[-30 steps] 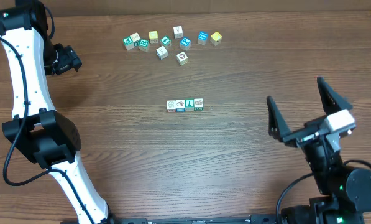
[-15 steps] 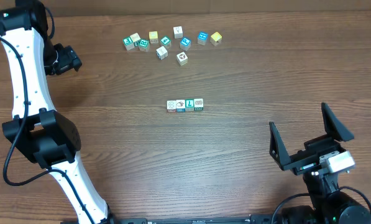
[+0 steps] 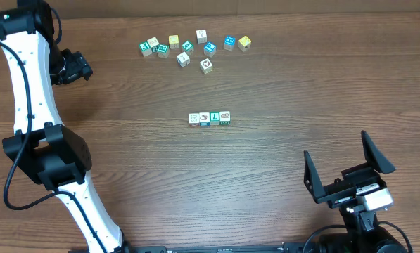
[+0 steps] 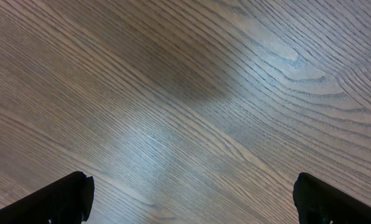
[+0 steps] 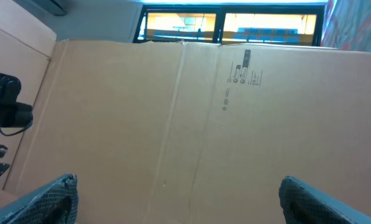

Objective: Form a horizontal line

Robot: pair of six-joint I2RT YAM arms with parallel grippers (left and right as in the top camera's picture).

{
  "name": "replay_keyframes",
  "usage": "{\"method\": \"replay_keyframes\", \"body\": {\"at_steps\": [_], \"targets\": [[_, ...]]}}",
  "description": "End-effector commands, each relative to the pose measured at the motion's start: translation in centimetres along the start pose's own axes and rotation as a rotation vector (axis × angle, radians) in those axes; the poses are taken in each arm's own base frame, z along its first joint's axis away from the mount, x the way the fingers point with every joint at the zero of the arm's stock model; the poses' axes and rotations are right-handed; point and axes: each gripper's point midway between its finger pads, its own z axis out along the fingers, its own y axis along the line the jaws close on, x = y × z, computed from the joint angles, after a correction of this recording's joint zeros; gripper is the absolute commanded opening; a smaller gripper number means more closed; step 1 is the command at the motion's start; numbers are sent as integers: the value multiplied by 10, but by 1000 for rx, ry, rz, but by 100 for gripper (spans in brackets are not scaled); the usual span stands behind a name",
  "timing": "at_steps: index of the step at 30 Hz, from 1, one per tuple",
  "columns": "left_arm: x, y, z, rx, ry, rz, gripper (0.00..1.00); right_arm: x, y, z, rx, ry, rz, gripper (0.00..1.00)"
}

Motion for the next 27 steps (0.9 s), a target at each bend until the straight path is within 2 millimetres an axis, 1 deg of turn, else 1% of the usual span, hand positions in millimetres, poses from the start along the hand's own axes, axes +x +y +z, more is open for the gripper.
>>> {"method": "replay_keyframes", "body": {"at_steps": [1,9,21,25,27], "targets": [[2,-4,0,-9,0,0,100,10,1,-4,0,8,-4,100],[2,-4,0,-9,0,0,100,26,2,-6,2,38,6,100],[2,-4,0,-9,0,0,99,69,6,-14,-1,111,29,100],[2,-4,0,-9,0,0,100,85,8,-17,-4,176,51,100],[2,-4,0,-9,0,0,99,97,9,-19,-5,226,67,100]]}}
